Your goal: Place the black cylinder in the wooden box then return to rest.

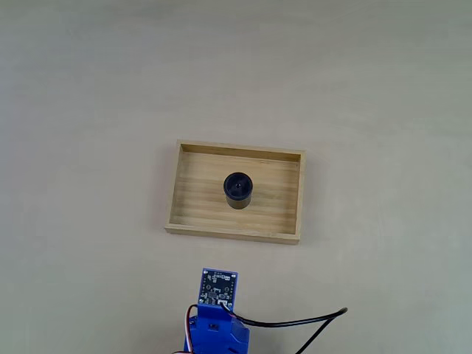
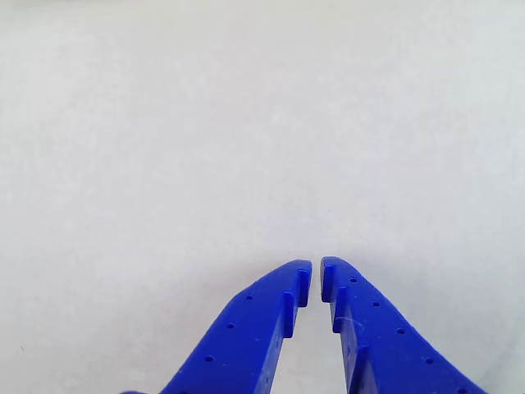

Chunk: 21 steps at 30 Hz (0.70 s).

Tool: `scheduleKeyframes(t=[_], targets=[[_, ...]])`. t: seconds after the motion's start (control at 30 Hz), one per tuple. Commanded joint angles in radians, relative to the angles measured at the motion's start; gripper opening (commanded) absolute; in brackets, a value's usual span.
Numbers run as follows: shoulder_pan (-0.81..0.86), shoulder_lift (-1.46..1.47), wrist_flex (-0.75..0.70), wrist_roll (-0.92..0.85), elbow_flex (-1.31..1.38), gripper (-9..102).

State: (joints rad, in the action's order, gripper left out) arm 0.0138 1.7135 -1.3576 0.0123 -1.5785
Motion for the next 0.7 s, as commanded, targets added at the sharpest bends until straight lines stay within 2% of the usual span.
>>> scheduleKeyframes(t=[0.0, 0.67], targets=[[-0.005, 0.009, -0.006, -0.008, -0.031, -1], [-0.015, 0.011, -0.006, -0.051, -0.031, 0]])
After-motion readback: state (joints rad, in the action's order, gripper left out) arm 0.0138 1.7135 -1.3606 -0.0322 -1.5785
